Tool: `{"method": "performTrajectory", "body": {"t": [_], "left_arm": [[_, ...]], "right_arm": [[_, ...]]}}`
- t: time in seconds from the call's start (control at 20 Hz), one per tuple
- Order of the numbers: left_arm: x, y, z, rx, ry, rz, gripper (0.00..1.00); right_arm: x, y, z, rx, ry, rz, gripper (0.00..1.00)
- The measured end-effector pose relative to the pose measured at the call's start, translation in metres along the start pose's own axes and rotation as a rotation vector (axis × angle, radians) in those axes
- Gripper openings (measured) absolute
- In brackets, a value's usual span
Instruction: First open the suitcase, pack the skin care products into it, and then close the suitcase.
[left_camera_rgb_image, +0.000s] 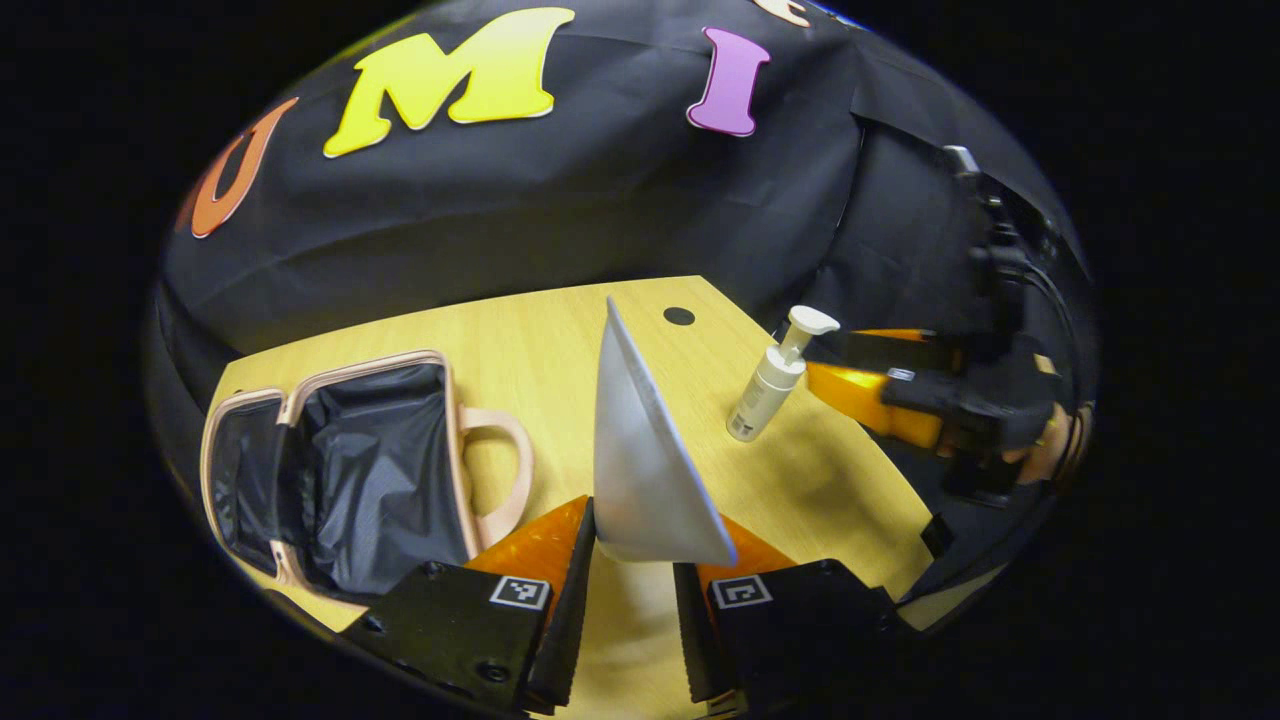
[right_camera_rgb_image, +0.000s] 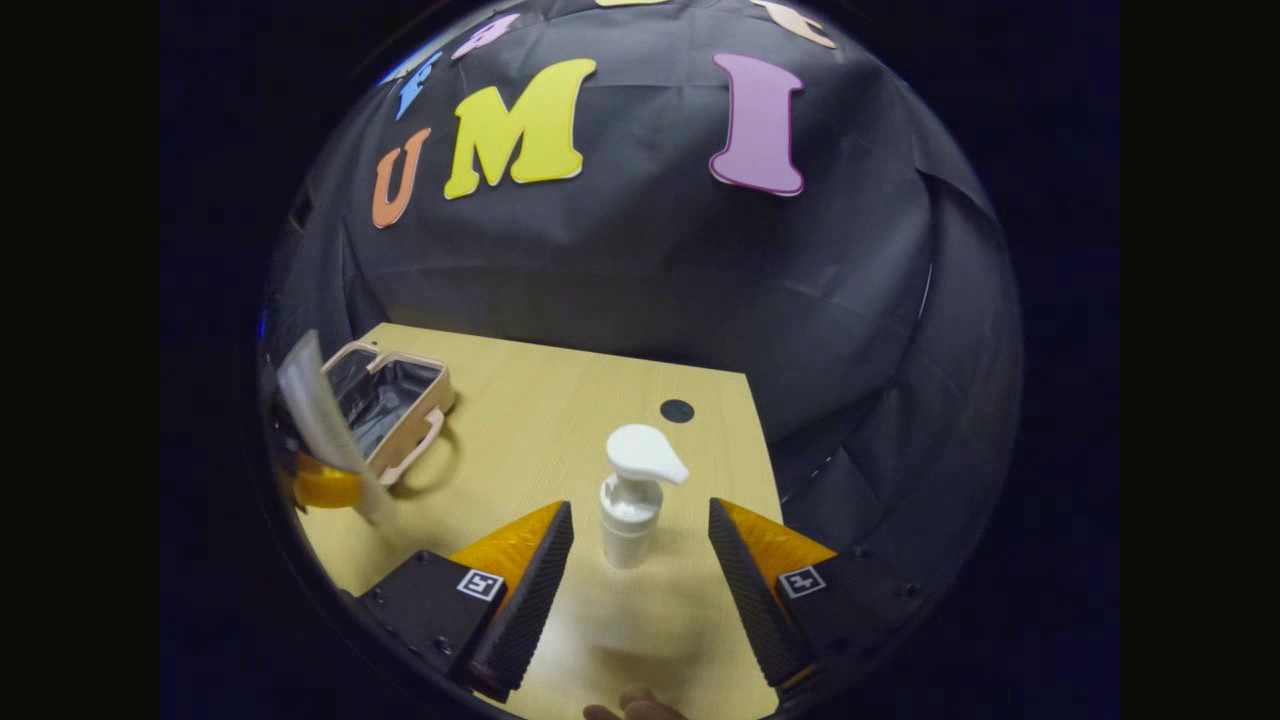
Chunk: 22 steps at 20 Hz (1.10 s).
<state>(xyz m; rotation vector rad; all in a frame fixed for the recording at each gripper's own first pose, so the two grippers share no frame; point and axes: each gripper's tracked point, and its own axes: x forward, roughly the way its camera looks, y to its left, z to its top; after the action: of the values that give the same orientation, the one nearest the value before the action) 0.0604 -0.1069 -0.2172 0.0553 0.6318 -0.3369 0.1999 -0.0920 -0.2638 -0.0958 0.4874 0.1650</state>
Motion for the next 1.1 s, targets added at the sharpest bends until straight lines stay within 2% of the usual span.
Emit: {"method": "performTrajectory", "body": {"t": [0.2, 0.35, 0.4, 0.45, 0.5, 0.6, 0.7, 0.8, 0.85, 1.1], "left_arm": [[-0.051, 0.018, -0.023, -0.047, 0.015, 0.059, 0.45], [-0.076, 0.034, -0.036, -0.100, 0.024, 0.106, 0.45], [-0.086, 0.042, -0.039, -0.119, 0.023, 0.117, 0.45], [-0.092, 0.049, -0.041, -0.132, 0.020, 0.128, 0.45], [-0.098, 0.057, -0.042, -0.138, 0.014, 0.140, 0.45], [-0.109, 0.073, -0.042, -0.141, 0.005, 0.165, 0.45], [-0.119, 0.094, -0.043, -0.146, -0.006, 0.195, 0.45], [-0.126, 0.110, -0.040, -0.165, -0.022, 0.209, 0.45], [-0.129, 0.120, -0.037, -0.173, -0.031, 0.217, 0.45], [-0.133, 0.172, -0.026, -0.171, -0.057, 0.247, 0.45]], "right_arm": [[0.040, 0.004, -0.008, 0.033, 0.016, -0.013, 0.78], [0.055, 0.003, -0.022, 0.058, 0.053, -0.038, 0.71], [0.058, 0.004, -0.030, 0.066, 0.066, -0.043, 0.65], [0.058, 0.002, -0.035, 0.073, 0.071, -0.057, 0.67], [0.058, 0.005, -0.035, 0.082, 0.064, -0.055, 0.59], [0.055, 0.006, -0.034, 0.080, 0.053, -0.078, 0.53], [0.052, 0.005, -0.036, 0.107, 0.060, -0.107, 0.51], [0.047, 0.010, -0.041, 0.123, 0.080, -0.110, 0.46], [0.041, 0.013, -0.043, 0.130, 0.086, -0.111, 0.48], [-0.011, 0.032, -0.044, 0.180, 0.093, -0.120, 0.49]]}}
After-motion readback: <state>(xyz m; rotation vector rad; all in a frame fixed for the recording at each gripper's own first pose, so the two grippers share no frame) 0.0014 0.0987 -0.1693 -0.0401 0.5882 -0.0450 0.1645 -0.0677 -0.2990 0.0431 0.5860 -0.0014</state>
